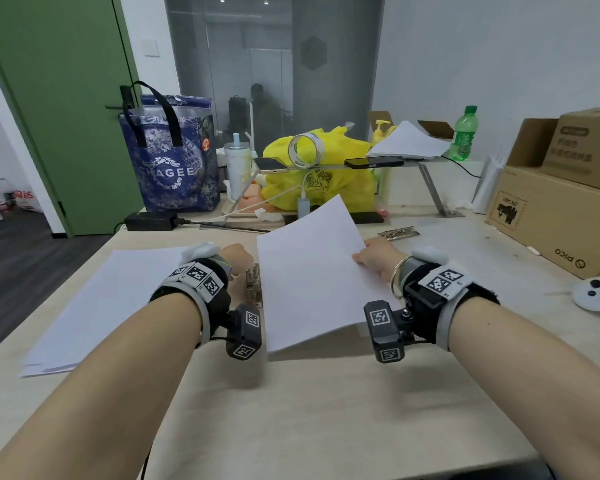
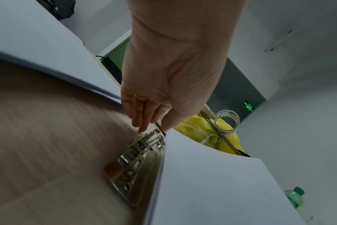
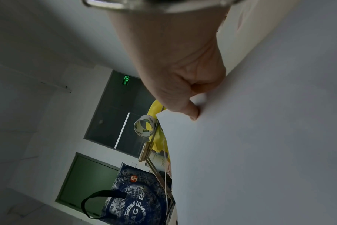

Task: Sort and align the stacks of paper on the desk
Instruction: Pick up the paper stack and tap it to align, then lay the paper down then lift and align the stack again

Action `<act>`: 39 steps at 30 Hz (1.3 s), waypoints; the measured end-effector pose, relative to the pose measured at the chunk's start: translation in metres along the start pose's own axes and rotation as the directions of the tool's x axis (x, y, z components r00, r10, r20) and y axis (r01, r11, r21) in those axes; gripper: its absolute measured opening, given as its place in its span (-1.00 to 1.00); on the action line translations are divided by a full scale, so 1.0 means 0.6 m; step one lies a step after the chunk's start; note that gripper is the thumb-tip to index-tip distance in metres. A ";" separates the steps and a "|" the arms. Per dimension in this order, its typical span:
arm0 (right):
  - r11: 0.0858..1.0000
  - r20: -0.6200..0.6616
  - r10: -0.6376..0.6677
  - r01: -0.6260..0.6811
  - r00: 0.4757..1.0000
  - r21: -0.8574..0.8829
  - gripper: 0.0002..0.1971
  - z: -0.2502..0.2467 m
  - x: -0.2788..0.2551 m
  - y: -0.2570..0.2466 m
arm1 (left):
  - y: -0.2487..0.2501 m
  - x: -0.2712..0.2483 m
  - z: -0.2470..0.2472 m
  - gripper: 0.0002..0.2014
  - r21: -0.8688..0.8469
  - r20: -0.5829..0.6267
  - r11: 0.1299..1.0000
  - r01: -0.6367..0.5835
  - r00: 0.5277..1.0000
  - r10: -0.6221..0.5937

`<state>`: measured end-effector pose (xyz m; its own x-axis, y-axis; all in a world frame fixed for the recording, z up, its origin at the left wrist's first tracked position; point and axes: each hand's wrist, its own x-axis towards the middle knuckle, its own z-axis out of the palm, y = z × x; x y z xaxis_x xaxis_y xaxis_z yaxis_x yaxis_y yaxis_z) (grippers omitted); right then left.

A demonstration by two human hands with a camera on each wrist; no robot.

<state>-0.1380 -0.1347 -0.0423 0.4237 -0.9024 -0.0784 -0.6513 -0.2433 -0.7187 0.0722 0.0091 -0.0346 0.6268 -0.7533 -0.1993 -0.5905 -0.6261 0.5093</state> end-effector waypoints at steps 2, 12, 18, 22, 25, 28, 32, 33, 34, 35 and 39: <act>0.999 0.017 0.021 -0.022 1.000 0.025 -0.86 0.004 0.004 0.005 | 0.000 0.006 0.007 -0.69 -0.016 0.020 1.000 0.006 1.000 -0.006; 0.990 0.076 0.053 -0.062 0.996 0.127 -0.87 0.009 0.025 0.019 | -0.006 0.024 0.006 -0.63 -0.139 -0.016 0.990 0.034 0.999 -0.036; 0.996 0.064 0.070 -0.073 0.996 0.048 -0.62 0.028 0.019 0.005 | -0.004 0.020 -0.003 -0.70 -0.237 -0.020 0.971 0.033 0.999 -0.039; 0.988 0.036 0.084 -0.079 0.996 -0.136 -0.69 0.035 0.010 -0.005 | -0.004 0.009 -0.013 -0.77 -0.224 -0.022 0.975 0.005 1.000 -0.010; 0.986 0.069 0.096 -0.086 0.993 -0.141 -0.72 0.039 0.009 0.003 | -0.005 0.004 -0.023 -0.73 -0.243 -0.033 0.969 -0.034 0.999 0.027; 0.984 0.087 0.125 -0.113 0.988 -0.137 -0.83 0.038 -0.003 0.004 | -0.008 -0.002 -0.036 -0.68 -0.302 -0.012 0.952 -0.044 0.999 0.042; 0.974 0.108 0.181 -0.163 0.978 -0.154 -0.87 0.040 -0.001 -0.003 | -0.007 -0.015 -0.052 -0.71 -0.309 0.104 0.951 0.013 0.994 0.021; 0.974 0.106 0.166 -0.146 0.980 -0.173 -0.73 0.042 0.007 -0.001 | -0.008 -0.018 -0.056 -0.73 -0.299 0.150 0.954 0.036 0.989 0.009; 0.965 0.102 0.163 -0.136 0.981 -0.226 -0.66 0.044 0.008 0.001 | -0.009 -0.020 -0.059 -0.75 -0.284 0.197 0.957 0.055 0.980 0.002; 0.968 0.107 0.160 -0.135 0.981 -0.213 -0.68 0.044 0.007 -0.001 | -0.012 -0.021 -0.063 -0.77 -0.265 0.245 0.962 0.073 0.969 -0.006; 0.961 0.073 0.146 -0.124 0.987 -0.246 -0.88 0.033 -0.014 -0.016 | -0.025 -0.023 -0.059 -0.84 -0.157 0.386 0.978 0.139 0.920 -0.069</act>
<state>-0.1226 -0.1179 -0.0484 0.3690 -0.8999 -0.2324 -0.8336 -0.2098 -0.5111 0.0904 0.0362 -0.0100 0.4212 -0.7273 -0.5419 -0.4104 -0.6857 0.6012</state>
